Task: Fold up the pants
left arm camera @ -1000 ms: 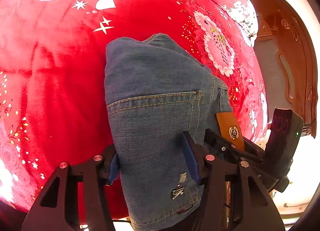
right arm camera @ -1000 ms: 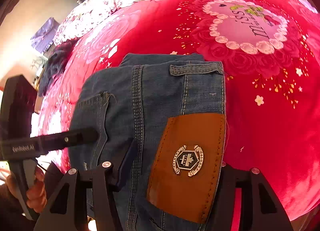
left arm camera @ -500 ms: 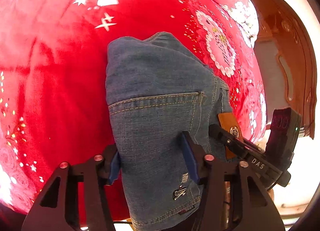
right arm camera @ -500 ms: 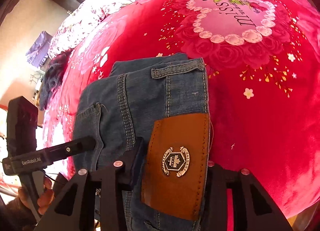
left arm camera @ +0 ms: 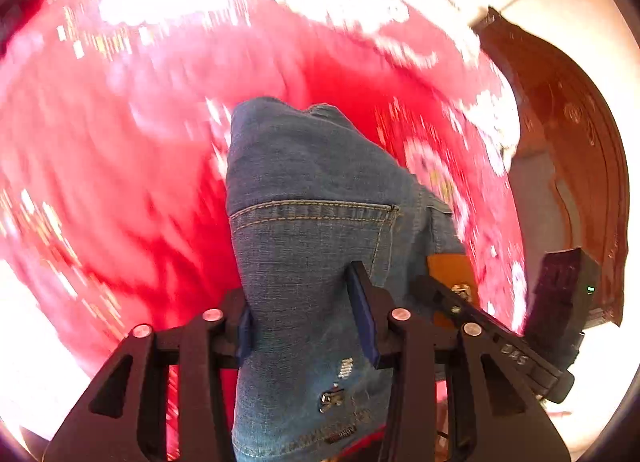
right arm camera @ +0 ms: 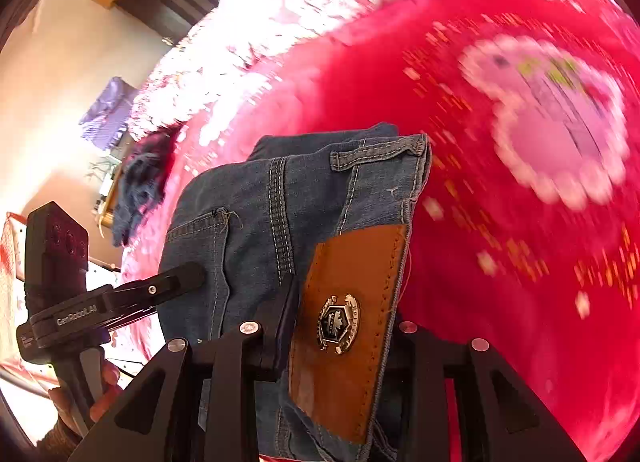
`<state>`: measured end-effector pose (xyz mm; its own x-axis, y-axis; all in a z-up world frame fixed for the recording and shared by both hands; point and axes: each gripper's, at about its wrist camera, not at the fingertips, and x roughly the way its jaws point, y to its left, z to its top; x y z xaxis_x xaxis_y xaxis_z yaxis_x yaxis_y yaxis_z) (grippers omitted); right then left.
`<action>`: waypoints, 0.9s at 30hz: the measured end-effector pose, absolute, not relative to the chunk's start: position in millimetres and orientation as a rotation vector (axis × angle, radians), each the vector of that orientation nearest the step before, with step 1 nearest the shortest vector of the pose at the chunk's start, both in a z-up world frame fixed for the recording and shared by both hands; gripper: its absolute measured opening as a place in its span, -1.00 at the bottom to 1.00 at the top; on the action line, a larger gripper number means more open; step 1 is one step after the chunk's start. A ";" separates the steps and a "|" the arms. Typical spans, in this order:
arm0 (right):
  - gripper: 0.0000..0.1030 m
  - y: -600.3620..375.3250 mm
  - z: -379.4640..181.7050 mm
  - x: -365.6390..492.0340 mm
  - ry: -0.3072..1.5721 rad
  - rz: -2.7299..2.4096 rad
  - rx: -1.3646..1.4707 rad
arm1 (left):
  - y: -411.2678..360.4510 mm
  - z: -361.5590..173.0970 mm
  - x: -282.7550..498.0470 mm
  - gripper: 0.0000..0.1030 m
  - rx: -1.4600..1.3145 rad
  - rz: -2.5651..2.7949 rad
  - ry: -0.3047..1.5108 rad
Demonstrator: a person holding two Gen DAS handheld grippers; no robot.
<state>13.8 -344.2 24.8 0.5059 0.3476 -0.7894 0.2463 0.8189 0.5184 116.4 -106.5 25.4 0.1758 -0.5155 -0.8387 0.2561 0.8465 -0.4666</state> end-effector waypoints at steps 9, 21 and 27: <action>0.47 -331.8 21.4 44.4 1.079 -0.178 0.480 | -37.1 7.8 122.2 0.10 -0.138 -0.243 1.221; 0.72 -284.9 3.3 -49.2 1.004 -0.195 0.264 | -57.6 -8.9 57.6 0.38 -0.066 -0.187 1.068; 0.99 -283.2 2.7 -65.8 0.971 -0.200 0.277 | -65.1 -13.4 38.5 0.49 -0.041 -0.190 1.060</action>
<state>-65.8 -283.2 2.7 0.5500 -0.0436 -0.8340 0.2900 0.9465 0.1418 38.5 -65.1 -13.4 0.4737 -0.1752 -0.8631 0.1354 0.9829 -0.1252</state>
